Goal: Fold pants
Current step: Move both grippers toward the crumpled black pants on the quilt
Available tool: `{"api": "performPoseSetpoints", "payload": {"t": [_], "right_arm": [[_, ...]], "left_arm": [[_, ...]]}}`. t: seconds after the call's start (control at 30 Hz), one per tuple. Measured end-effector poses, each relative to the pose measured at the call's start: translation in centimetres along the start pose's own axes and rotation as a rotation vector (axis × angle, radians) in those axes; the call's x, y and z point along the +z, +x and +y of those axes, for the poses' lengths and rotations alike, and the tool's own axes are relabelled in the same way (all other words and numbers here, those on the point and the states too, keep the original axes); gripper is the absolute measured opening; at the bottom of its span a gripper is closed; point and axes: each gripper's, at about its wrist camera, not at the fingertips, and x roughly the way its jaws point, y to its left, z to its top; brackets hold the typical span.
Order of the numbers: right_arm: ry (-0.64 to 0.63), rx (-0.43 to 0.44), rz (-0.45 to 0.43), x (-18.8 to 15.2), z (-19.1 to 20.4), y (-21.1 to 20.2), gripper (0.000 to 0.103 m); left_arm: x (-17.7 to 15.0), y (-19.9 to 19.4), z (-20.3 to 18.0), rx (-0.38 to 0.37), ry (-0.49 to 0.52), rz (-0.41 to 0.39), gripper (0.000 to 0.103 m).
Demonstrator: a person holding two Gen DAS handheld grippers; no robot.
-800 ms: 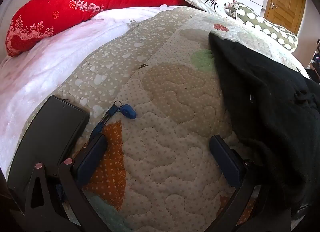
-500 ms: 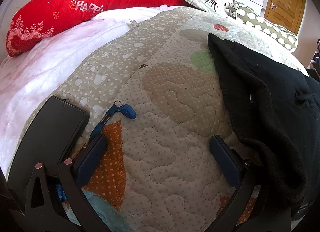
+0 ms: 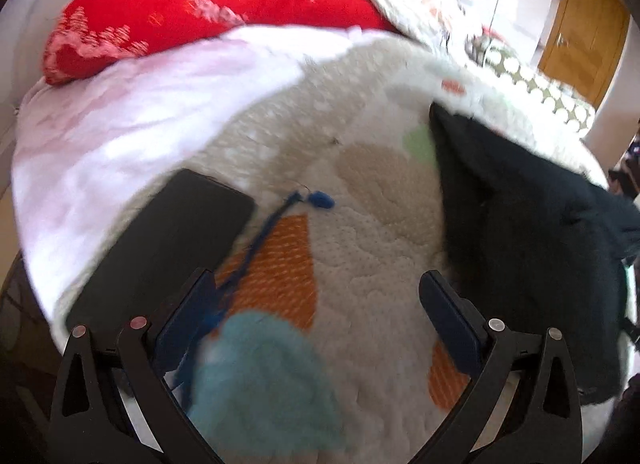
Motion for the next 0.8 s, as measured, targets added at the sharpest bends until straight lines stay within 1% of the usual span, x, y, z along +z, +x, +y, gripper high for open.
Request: {"api": "performPoseSetpoints", "payload": {"t": [0.1, 0.13, 0.17, 0.2, 0.3, 0.33, 0.4, 0.47, 0.5, 0.67, 0.77, 0.8], "right_arm": [[-0.032, 0.057, -0.043, -1.4, 0.5, -2.1, 0.103], [-0.049, 0.07, -0.053, -1.9, 0.9, -2.5, 0.103], [-0.078, 0.088, -0.064, -2.4, 1.5, -3.3, 0.103], [-0.097, 0.106, -0.078, -2.8, 2.0, -4.0, 0.103], [-0.123, 0.164, -0.083, -3.7, 3.5, -5.1, 0.103], [-0.134, 0.171, -0.089, -4.0, 4.1, -5.4, 0.103], [-0.158, 0.165, -0.089, -4.0, 4.9, -5.7, 0.103], [-0.169, 0.153, -0.125, -4.1, 5.4, -6.2, 0.103], [-0.177, 0.141, -0.126, -4.0, 5.8, -6.2, 0.103], [-0.131, 0.186, -0.124, -3.5, 5.1, -6.1, 0.1], [-0.1, 0.201, -0.123, -3.3, 3.9, -6.0, 0.091], [-0.097, 0.197, -0.119, -3.2, 3.6, -5.8, 0.086]], "left_arm": [[-0.3, -3.7, -0.2, 0.001, 0.027, -0.081, 0.102], [-0.6, -4.6, -0.7, 0.025, 0.066, -0.102, 0.102], [-0.6, -5.4, -1.1, 0.018, 0.082, -0.102, 0.102], [-0.9, -5.8, -1.6, -0.005, 0.085, -0.107, 0.102], [-1.4, -6.7, -3.1, -0.047, 0.109, -0.098, 0.102], [-1.5, -6.8, -3.5, -0.057, 0.112, -0.089, 0.102], [-2.1, -7.2, -4.2, -0.061, 0.136, -0.109, 0.102], [-2.1, -7.1, -4.9, -0.079, 0.138, -0.088, 0.102], [-2.2, -7.0, -5.2, -0.087, 0.136, -0.076, 0.102], [-3.4, -5.9, -6.4, -0.143, 0.13, -0.022, 0.102], [-4.3, -4.8, -7.0, -0.18, 0.124, 0.024, 0.102], [-4.5, -4.5, -7.3, -0.182, 0.123, 0.029, 0.102]]}}
